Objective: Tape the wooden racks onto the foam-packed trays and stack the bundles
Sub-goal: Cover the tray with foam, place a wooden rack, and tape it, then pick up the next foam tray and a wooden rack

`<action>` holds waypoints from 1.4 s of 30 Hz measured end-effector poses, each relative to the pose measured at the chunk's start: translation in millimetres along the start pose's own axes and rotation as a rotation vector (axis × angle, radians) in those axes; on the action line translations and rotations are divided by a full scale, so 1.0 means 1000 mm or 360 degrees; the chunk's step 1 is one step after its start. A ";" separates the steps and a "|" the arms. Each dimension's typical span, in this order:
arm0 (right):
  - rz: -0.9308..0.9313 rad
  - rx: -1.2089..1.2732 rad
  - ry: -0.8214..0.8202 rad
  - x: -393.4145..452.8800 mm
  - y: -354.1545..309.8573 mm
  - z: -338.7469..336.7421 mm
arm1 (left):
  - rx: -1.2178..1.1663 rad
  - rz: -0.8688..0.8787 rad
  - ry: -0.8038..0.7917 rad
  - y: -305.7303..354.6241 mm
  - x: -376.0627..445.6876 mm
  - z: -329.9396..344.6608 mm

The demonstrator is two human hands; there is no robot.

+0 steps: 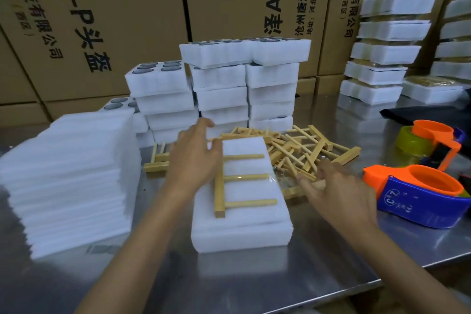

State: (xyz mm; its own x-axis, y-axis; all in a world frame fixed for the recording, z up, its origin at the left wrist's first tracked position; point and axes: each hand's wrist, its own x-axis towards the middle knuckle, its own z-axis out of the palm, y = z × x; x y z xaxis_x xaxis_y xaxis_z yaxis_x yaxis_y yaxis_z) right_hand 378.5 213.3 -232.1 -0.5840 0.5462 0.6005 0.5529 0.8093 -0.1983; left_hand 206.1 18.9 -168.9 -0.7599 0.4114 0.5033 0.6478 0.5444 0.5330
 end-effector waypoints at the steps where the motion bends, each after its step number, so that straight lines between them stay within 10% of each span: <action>1: -0.0048 -0.0087 0.0038 -0.001 -0.003 0.000 | -0.0096 -0.0144 -0.0024 -0.013 -0.003 -0.006; 9: -0.0153 -0.0233 -0.0062 -0.008 -0.041 0.002 | -0.0905 -0.0897 -0.0636 -0.047 -0.057 0.005; 16: 0.0013 0.0098 -0.0170 -0.019 -0.048 -0.001 | -0.1685 -0.0907 -0.0387 -0.036 -0.072 0.002; 27: 0.0714 0.2740 -0.1103 -0.017 -0.114 -0.028 | -0.2264 -0.0920 -0.0134 -0.033 -0.063 -0.045; 32: 0.0708 0.3194 -0.1440 -0.005 -0.131 -0.046 | -0.2118 -0.0730 0.0078 -0.031 -0.050 -0.071; 42: 0.0493 0.3673 -0.1241 0.025 -0.199 -0.049 | -0.2368 -0.0465 -0.0194 -0.048 -0.035 -0.136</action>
State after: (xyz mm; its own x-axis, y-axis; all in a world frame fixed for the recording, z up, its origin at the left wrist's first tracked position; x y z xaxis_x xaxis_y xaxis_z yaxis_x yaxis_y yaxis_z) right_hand 282.3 55.3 -139.6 -0.9561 0.1582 0.2466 -0.2847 -0.7009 -0.6540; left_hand 209.0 -120.7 -119.6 -0.8187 0.5196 0.2445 -0.1136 -0.5638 0.8181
